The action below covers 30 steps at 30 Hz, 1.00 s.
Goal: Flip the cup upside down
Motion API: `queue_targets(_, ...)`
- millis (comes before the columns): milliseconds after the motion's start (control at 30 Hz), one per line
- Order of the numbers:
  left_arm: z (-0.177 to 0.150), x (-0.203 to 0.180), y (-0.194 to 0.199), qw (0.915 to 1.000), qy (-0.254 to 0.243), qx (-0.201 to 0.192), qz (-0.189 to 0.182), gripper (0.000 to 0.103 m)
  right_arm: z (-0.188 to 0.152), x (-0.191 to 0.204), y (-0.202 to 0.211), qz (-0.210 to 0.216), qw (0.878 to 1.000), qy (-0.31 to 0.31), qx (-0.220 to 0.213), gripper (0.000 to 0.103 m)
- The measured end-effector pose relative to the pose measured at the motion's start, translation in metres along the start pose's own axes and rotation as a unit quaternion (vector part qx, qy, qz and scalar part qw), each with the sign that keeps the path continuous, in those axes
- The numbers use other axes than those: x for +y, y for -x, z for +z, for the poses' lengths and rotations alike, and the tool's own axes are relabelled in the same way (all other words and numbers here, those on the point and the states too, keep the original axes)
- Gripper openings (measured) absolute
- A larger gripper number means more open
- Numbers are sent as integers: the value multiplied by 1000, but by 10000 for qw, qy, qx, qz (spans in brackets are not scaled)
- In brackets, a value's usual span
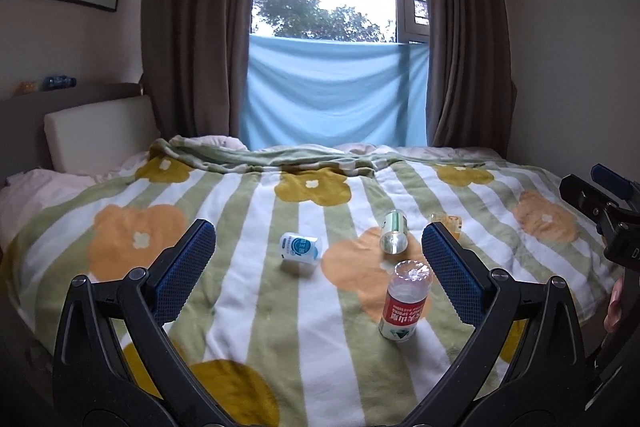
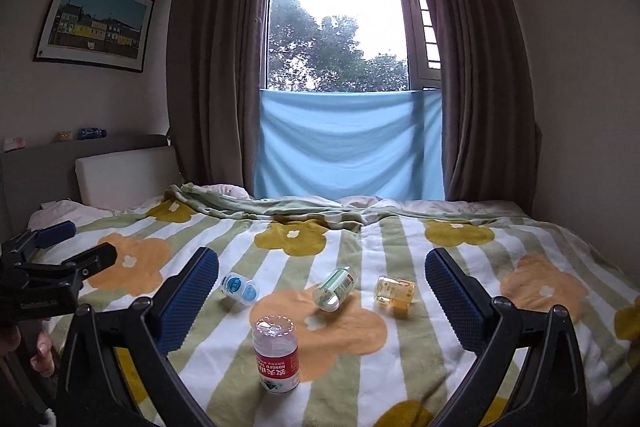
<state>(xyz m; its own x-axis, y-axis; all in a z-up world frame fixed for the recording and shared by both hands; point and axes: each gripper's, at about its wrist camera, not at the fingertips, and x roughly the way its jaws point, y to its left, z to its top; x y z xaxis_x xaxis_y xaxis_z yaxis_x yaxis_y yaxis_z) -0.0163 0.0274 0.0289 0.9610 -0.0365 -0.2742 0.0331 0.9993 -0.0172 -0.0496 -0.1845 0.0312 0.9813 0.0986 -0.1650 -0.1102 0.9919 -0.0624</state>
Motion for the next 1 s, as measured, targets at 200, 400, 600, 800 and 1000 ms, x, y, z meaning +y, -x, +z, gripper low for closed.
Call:
queue_targets(200,-7,2,1,9999,56,13,-140,103,-12,9,2,-317,9994,113,-32,103)
queue_targets(400,-10,0,0,9998,54,-17,-207,103,-12,6,3,-377,9992,128,21,103)
queue_targets(600,-11,-1,-3,9997,76,19,-230,103,-14,4,3,-441,9990,90,41,103)
queue_targets(800,-12,-1,-4,9997,57,-4,-228,103,-13,4,3,-457,9989,76,41,103)
queue_targets(1000,-12,-2,-5,9997,47,-8,-220,103,-12,4,3,-471,9988,86,33,103)
